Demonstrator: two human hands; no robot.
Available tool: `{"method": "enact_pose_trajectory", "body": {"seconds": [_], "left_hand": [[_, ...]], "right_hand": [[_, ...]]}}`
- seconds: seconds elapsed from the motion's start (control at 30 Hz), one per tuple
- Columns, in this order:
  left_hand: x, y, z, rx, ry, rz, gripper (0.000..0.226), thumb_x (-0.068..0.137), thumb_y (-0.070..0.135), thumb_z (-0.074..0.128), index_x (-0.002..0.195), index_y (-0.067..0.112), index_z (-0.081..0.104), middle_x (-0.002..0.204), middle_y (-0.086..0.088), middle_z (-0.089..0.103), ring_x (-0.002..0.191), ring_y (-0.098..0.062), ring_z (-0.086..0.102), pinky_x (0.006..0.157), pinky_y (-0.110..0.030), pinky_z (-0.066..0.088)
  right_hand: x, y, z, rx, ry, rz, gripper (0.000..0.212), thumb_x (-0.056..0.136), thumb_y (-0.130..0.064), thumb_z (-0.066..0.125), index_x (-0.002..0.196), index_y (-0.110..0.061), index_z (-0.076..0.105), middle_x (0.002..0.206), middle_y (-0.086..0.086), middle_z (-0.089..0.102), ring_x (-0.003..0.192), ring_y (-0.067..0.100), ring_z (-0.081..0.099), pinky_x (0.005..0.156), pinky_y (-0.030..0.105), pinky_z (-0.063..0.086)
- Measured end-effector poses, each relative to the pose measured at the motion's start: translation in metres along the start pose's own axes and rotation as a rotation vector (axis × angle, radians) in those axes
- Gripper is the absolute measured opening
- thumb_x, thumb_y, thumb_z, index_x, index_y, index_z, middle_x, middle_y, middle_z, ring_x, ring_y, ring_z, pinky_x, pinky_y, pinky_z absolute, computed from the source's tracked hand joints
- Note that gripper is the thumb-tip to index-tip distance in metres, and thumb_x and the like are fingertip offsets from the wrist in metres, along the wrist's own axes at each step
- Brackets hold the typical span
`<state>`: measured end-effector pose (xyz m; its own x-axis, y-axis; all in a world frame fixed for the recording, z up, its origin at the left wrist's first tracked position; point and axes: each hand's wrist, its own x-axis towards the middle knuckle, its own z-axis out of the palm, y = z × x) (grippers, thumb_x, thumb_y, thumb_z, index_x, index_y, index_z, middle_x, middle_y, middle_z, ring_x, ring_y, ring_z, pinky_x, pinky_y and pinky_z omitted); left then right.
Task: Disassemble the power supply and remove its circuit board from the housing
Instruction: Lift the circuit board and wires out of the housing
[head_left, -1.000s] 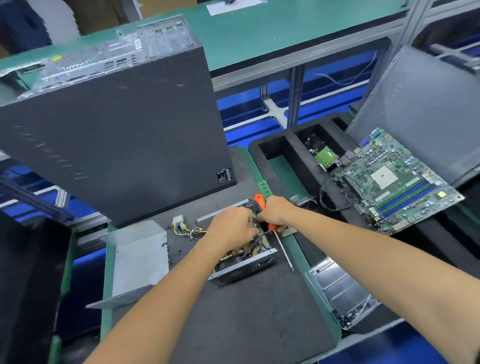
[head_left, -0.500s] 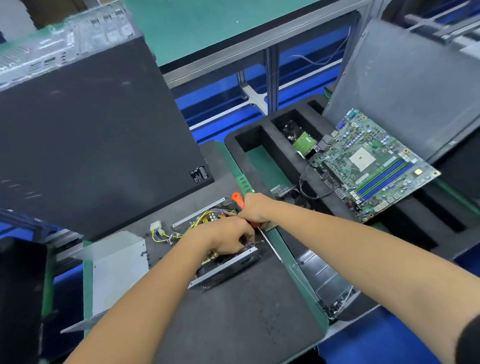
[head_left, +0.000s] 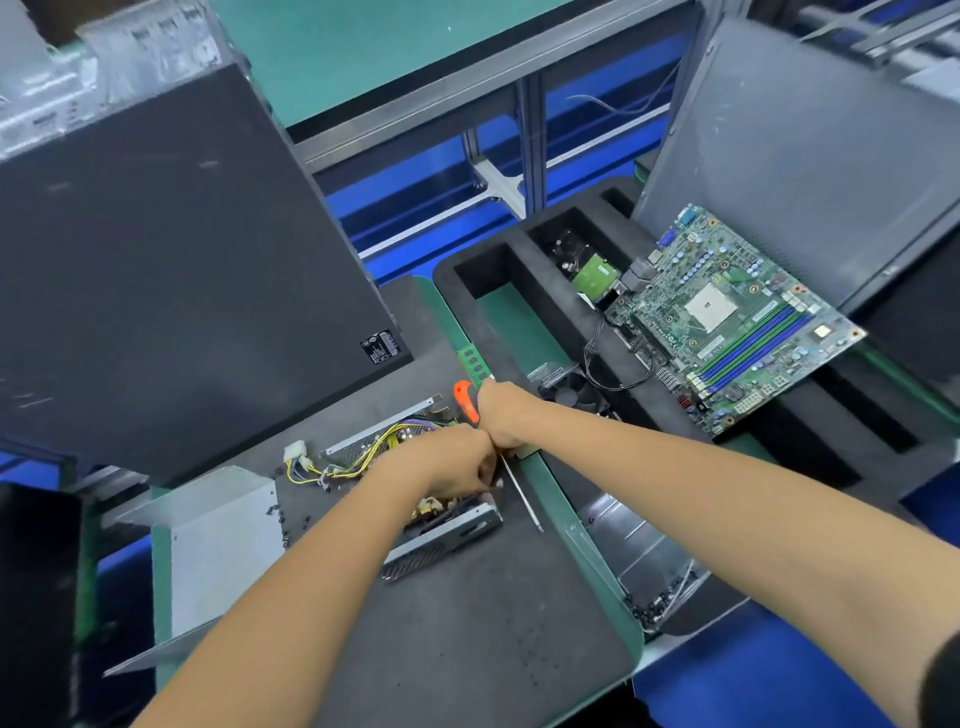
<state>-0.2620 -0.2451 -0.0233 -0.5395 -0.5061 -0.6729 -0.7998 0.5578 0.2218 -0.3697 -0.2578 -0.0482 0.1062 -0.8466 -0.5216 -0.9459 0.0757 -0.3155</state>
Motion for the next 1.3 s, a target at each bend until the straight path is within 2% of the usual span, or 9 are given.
{"method": "enact_pose_trajectory", "body": {"seconds": [0.1,0.27,0.4,0.53,0.7,0.87,0.97,1.13,1.3], "left_hand": [[0.003,0.003,0.005,0.085,0.084,-0.026,0.010,0.082,0.015,0.063,0.088,0.012,0.071,0.091,-0.010,0.068,0.084,-0.031,0.061,0.075,-0.039,0.054],[0.003,0.018,0.010,0.237,0.161,-0.144,0.012,0.083,0.008,0.060,0.094,0.003,0.062,0.090,-0.012,0.059,0.087,-0.034,0.062,0.063,-0.037,0.047],[0.004,0.020,0.013,0.226,0.238,-0.224,0.022,0.082,0.001,0.053,0.104,0.005,0.055,0.101,-0.014,0.062,0.091,-0.034,0.063,0.064,-0.036,0.043],[0.004,0.022,0.016,0.201,0.259,-0.290,0.015,0.082,0.003,0.052,0.097,0.006,0.056,0.100,-0.014,0.062,0.087,-0.033,0.062,0.063,-0.034,0.041],[0.002,0.024,0.017,0.135,0.265,-0.313,0.021,0.080,0.007,0.055,0.100,0.002,0.057,0.103,-0.017,0.060,0.091,-0.033,0.062,0.064,-0.035,0.044],[-0.001,0.014,0.011,0.052,0.244,-0.263,0.020,0.082,0.008,0.052,0.100,0.002,0.057,0.100,-0.018,0.062,0.082,-0.032,0.059,0.062,-0.035,0.044],[-0.008,0.008,0.002,0.039,0.201,-0.141,0.015,0.084,0.014,0.058,0.089,0.004,0.067,0.087,-0.015,0.066,0.074,-0.031,0.055,0.061,-0.031,0.042],[-0.034,-0.014,-0.002,0.086,0.111,0.081,0.022,0.079,0.015,0.065,0.100,0.023,0.067,0.101,0.001,0.064,0.096,-0.020,0.053,0.080,-0.030,0.042],[-0.045,-0.023,0.021,0.214,0.320,0.136,0.018,0.086,0.019,0.052,0.098,0.027,0.062,0.105,0.012,0.056,0.109,-0.014,0.039,0.098,-0.035,0.022]], "right_hand": [[0.000,0.006,-0.002,0.048,-0.029,0.015,0.049,0.092,-0.007,0.056,0.135,0.003,0.035,0.129,0.022,0.054,0.114,0.036,0.058,0.082,0.035,0.048],[-0.002,0.009,-0.008,0.072,-0.084,-0.007,0.054,0.093,-0.009,0.057,0.140,0.001,0.031,0.131,0.024,0.052,0.114,0.038,0.057,0.090,0.040,0.051],[-0.006,0.012,-0.013,0.176,-0.079,-0.061,0.023,0.094,-0.019,0.057,0.108,-0.008,0.043,0.123,0.023,0.058,0.089,0.030,0.053,0.071,0.031,0.041],[-0.011,0.016,-0.011,0.272,-0.061,-0.074,0.010,0.092,-0.011,0.052,0.100,-0.008,0.045,0.102,0.019,0.059,0.079,0.027,0.052,0.054,0.031,0.039],[-0.015,0.021,0.000,0.344,-0.023,-0.140,0.027,0.090,-0.005,0.054,0.104,-0.013,0.033,0.096,0.013,0.048,0.082,0.027,0.049,0.055,0.030,0.038],[-0.021,0.022,0.017,0.315,-0.004,-0.278,0.028,0.085,0.000,0.057,0.107,-0.014,0.047,0.108,0.009,0.028,0.083,0.025,0.042,0.077,0.033,0.043],[-0.025,0.021,0.024,0.234,0.024,-0.283,0.018,0.081,-0.013,0.068,0.097,-0.017,0.059,0.107,0.009,0.027,0.093,0.029,0.044,0.085,0.032,0.047],[-0.037,0.015,0.022,0.136,0.081,-0.281,0.017,0.082,-0.027,0.072,0.075,-0.015,0.063,0.099,0.007,0.035,0.097,0.025,0.044,0.086,0.033,0.046],[-0.044,0.000,0.012,0.135,0.001,-0.220,0.037,0.084,-0.012,0.065,0.053,-0.018,0.046,0.068,0.009,0.047,0.073,0.025,0.043,0.071,0.034,0.046]]}}
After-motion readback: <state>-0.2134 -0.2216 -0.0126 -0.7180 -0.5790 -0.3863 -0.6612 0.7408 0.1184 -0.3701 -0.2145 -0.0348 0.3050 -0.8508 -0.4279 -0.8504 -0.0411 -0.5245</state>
